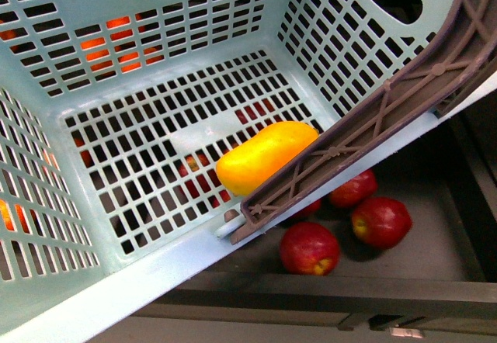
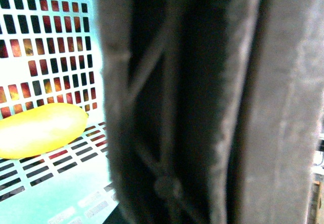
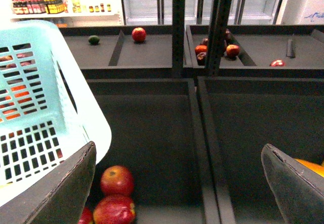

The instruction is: Pick mango and avocado into basket

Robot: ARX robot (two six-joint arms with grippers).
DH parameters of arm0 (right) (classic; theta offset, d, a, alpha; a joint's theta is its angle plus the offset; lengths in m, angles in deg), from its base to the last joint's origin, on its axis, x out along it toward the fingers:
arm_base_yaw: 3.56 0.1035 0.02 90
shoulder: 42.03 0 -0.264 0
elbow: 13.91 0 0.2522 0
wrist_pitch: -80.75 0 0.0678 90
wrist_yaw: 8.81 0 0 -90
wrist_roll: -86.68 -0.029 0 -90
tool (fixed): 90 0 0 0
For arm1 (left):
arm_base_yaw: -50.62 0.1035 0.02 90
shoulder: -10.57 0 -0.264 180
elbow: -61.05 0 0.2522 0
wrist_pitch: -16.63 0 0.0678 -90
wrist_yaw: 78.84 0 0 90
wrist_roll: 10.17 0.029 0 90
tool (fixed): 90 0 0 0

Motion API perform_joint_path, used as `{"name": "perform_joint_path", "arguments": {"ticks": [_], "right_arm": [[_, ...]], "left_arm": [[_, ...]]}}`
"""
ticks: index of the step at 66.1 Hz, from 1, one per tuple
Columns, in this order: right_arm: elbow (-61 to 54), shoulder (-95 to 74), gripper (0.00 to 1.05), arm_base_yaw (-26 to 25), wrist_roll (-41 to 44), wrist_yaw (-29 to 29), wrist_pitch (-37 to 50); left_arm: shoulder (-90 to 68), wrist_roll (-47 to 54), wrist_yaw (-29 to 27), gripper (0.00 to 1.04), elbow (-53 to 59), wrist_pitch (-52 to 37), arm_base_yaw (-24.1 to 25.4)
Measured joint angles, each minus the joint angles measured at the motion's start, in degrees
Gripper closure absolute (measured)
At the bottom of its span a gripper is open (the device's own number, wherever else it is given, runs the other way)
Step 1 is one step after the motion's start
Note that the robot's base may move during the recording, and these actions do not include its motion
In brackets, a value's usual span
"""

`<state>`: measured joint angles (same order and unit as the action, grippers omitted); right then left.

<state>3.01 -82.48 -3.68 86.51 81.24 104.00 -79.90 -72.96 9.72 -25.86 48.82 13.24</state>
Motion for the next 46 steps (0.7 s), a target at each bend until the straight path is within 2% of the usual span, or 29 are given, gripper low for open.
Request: {"name": "perform_joint_path", "arguments": {"ticks": [46], "right_arm": [[-0.07,0.04,0.09,0.0,0.0,-0.07,-0.02]], "left_arm": [[-0.02,0.31,0.39,0.92,-0.02,0.0,0.02]]}}
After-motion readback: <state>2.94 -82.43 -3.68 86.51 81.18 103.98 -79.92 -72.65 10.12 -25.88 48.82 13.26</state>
